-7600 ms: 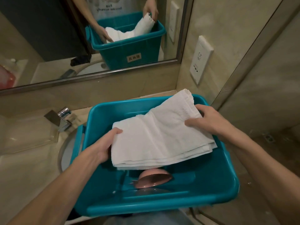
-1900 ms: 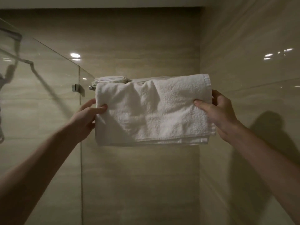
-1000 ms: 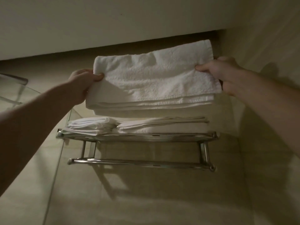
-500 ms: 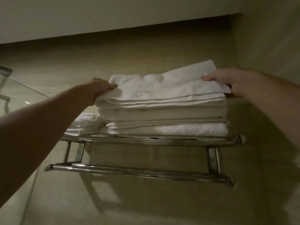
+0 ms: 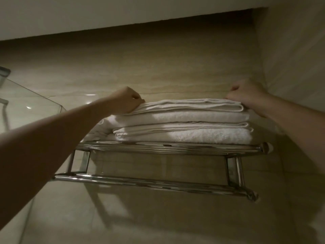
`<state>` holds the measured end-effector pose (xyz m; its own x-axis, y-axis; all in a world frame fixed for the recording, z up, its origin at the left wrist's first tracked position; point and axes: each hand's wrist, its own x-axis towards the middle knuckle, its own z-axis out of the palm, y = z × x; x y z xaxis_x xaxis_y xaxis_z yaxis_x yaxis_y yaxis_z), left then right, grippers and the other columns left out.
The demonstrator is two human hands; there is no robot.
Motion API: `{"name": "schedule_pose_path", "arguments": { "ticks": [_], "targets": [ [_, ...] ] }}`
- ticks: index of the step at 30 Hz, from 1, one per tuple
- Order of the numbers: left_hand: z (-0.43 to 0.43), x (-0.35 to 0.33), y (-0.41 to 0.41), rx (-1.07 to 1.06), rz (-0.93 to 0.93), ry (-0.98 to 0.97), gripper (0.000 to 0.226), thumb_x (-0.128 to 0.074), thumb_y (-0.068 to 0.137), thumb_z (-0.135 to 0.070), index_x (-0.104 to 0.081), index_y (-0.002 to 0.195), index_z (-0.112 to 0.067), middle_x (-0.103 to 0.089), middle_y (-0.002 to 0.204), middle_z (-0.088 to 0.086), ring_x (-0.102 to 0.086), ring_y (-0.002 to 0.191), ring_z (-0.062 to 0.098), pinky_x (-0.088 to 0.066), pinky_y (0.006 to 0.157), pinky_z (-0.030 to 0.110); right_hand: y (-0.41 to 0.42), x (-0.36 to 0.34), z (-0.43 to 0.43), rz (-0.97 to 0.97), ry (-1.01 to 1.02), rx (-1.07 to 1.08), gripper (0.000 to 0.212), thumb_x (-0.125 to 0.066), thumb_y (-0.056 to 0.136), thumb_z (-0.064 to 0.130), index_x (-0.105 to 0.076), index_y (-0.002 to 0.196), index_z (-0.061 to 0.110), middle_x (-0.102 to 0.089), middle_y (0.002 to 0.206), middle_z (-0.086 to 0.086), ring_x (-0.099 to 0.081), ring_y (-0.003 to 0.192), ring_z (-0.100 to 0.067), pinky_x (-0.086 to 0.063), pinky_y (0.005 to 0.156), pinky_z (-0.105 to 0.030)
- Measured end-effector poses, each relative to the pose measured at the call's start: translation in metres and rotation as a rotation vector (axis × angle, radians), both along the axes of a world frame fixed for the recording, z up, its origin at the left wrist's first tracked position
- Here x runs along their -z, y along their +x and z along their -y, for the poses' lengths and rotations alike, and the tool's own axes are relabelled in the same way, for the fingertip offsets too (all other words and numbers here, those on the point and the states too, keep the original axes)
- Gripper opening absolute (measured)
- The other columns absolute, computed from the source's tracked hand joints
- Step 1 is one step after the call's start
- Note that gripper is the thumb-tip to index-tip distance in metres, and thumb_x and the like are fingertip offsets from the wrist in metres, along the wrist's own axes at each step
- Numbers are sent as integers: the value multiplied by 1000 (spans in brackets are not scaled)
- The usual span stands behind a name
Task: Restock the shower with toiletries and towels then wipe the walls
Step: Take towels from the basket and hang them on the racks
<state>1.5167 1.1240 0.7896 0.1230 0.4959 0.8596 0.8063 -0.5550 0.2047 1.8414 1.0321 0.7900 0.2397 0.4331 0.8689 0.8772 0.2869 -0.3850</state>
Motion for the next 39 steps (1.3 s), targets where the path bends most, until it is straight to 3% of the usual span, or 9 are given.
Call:
{"name": "schedule_pose_path", "arguments": {
  "ticks": [4,7,10,12,14,20,29,33,39],
  "targets": [
    [11,33,2,-36,-8,77,39,-41,105,-37,-63,78,-19,-66,87,8,-59,83,31,-40,70,33,-19,21,13,188,24,-26,36,-56,95,34,-58,61,21,-53,56,2,-49,55,-20,-40,61,-32],
    [19,55,-6,-42,-65,125,39,-34,107,-39,-66,97,-19,-69,97,13,-63,89,33,-41,70,34,-29,45,12,295,64,112,46,-38,102,49,-54,67,25,-50,59,2,-44,55,-19,-35,56,-28],
    [27,75,-17,10,-112,201,39,-38,107,-41,-61,131,-21,-67,126,10,-60,108,26,-43,82,34,-44,72,17,351,104,217,45,-28,105,47,-65,108,21,-67,100,-8,-58,96,-28,-43,75,-36],
    [35,91,-24,5,-131,208,47,-42,104,-47,-50,144,-23,-56,143,9,-52,127,29,-46,96,42,-52,86,23,398,95,296,48,-30,105,45,-49,143,23,-57,138,-10,-47,127,-32,-40,100,-44],
    [47,106,-31,-14,-138,197,49,-47,103,-45,-45,149,-26,-46,153,5,-41,140,28,-41,107,48,-59,96,30,425,75,325,52,-36,102,44,-41,150,23,-49,149,-8,-39,137,-31,-33,112,-47],
    [86,140,-52,51,-171,110,43,-55,101,-39,-55,140,-23,-53,144,10,-55,124,26,-49,95,41,-89,125,71,484,-36,327,48,-45,98,39,-50,142,19,-54,144,-4,-45,134,-27,-35,112,-45],
    [118,259,-88,81,-292,-280,51,-56,98,-47,-51,143,-24,-57,143,6,-58,125,23,-48,105,41,-130,218,112,341,-181,111,37,-57,95,30,-64,129,18,-65,130,-4,-50,126,-26,-45,104,-45],
    [133,333,-111,27,-343,-480,55,-53,98,-53,-45,146,-27,-53,145,7,-52,132,23,-46,106,41,-140,285,127,334,-294,126,34,-57,93,30,-66,125,21,-67,127,-3,-53,123,-25,-46,102,-40],
    [170,480,-146,12,-389,-779,56,-53,98,-54,-44,147,-27,-53,146,8,-56,129,27,-47,104,40,-160,439,151,294,-691,62,37,-55,93,29,-64,129,25,-63,135,-5,-53,127,-29,-44,104,-37]
  ]
}}
